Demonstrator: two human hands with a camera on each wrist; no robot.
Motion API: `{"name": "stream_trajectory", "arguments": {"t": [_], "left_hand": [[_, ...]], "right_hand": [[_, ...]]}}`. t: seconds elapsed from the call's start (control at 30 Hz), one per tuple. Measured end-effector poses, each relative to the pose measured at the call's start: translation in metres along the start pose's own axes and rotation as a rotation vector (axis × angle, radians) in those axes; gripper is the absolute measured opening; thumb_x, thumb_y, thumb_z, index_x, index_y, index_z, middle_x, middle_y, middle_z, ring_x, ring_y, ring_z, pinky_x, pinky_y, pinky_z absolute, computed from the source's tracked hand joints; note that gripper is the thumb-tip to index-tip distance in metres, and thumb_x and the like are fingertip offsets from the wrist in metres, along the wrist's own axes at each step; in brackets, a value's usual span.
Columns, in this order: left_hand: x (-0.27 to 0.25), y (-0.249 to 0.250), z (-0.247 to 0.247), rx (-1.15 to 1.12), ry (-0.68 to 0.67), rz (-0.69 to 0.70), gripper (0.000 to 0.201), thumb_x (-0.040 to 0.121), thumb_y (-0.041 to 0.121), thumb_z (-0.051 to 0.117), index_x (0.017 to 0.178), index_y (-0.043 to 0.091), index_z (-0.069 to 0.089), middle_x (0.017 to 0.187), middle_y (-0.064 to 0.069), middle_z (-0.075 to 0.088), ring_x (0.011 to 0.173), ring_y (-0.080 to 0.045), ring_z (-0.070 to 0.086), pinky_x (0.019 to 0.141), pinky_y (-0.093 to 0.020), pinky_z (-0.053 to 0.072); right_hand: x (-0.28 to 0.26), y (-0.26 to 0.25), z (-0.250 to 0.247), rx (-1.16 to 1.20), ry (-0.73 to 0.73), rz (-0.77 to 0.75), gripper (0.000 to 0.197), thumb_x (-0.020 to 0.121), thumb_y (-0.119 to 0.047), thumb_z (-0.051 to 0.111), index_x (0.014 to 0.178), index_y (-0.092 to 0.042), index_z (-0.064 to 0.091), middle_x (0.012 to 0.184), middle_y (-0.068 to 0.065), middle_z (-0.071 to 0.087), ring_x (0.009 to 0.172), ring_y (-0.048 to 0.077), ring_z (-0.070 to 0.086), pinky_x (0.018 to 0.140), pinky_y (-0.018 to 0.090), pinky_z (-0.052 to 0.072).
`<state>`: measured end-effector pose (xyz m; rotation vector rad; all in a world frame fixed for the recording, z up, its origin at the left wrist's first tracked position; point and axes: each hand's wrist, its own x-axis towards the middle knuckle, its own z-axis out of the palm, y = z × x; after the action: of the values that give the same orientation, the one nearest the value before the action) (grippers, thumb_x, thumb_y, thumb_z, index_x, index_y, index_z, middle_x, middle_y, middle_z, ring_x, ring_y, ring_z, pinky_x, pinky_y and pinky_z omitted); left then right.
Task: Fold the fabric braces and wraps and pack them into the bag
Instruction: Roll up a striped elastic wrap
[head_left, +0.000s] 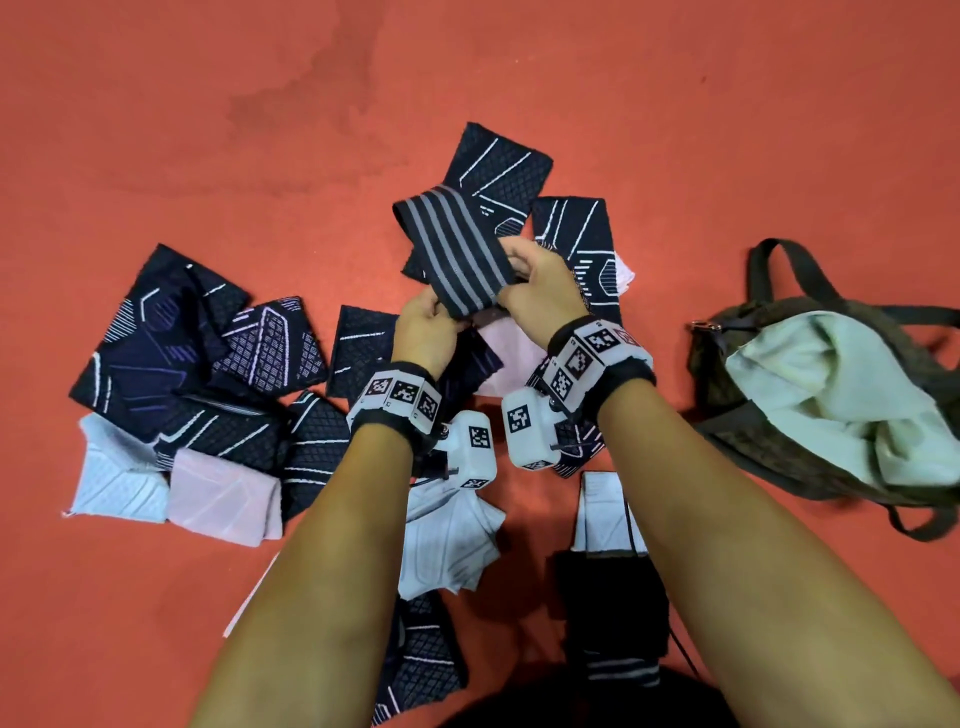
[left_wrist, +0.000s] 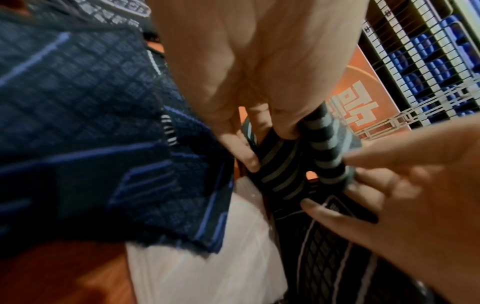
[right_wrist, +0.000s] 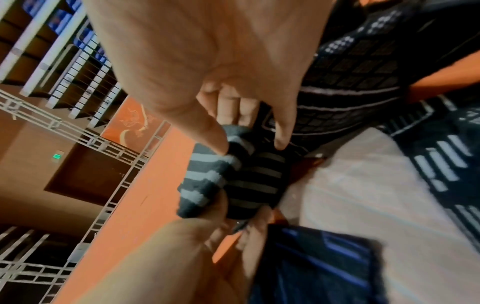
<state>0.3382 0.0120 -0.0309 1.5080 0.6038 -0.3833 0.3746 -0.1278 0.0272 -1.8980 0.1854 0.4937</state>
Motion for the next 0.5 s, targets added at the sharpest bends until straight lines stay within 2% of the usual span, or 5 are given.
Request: {"name": "stream_trajectory", "arguments": {"t": [0.07,0.13,0.23,0.37,0.5], "left_hand": [[-0.003,0.01,0.005,-0.087,0.029,0.007,0.03,0.095,-0.002,0.052,0.108,0.018,0.07,0.106,-0.005,0.075,0.101,-0.019,0.071,0.098,-0.041,0.054],[-0.004,0.019,0.008,-0.159,0.05,0.036,0.022,0.1,0.009,0.051,0.105,0.021,0.069,0.105,-0.006,0.075,0.098,-0.021,0.071,0.098,-0.042,0.054],[-0.001,0.029,0.008,-0.157,0.044,0.091,0.017,0.098,0.021,0.052,0.1,0.023,0.07,0.106,-0.006,0.075,0.099,-0.026,0.07,0.098,-0.049,0.053],[0.007,0.029,0.005,-0.091,0.033,0.128,0.016,0.094,0.029,0.055,0.098,0.023,0.069,0.101,-0.006,0.073,0.091,-0.024,0.066,0.094,-0.051,0.053],[0.011,0.021,0.002,-0.142,0.057,0.118,0.016,0.1,0.017,0.055,0.102,0.023,0.07,0.099,0.003,0.075,0.092,-0.017,0.067,0.093,-0.035,0.055]], "right_hand": [[0.004,0.011,-0.002,-0.004,0.015,0.02,0.06,0.071,0.017,0.046,0.108,-0.024,0.07,0.105,-0.01,0.073,0.107,0.007,0.065,0.096,0.041,0.055],[0.008,0.016,-0.005,-0.019,0.065,0.049,0.063,0.071,0.019,0.046,0.113,-0.022,0.069,0.111,-0.01,0.071,0.112,0.007,0.063,0.102,0.038,0.051],[0.019,0.021,-0.005,-0.096,0.033,0.118,0.052,0.077,0.007,0.06,0.117,-0.027,0.066,0.114,-0.009,0.07,0.111,0.011,0.063,0.104,0.036,0.048],[0.033,0.019,0.0,-0.224,0.009,0.131,0.036,0.08,-0.008,0.067,0.113,-0.025,0.07,0.107,-0.002,0.072,0.105,0.019,0.064,0.096,0.029,0.049],[0.039,0.022,0.002,-0.264,0.055,0.137,0.02,0.087,-0.017,0.071,0.106,-0.021,0.076,0.103,-0.002,0.074,0.098,0.014,0.063,0.084,0.018,0.042]]}}
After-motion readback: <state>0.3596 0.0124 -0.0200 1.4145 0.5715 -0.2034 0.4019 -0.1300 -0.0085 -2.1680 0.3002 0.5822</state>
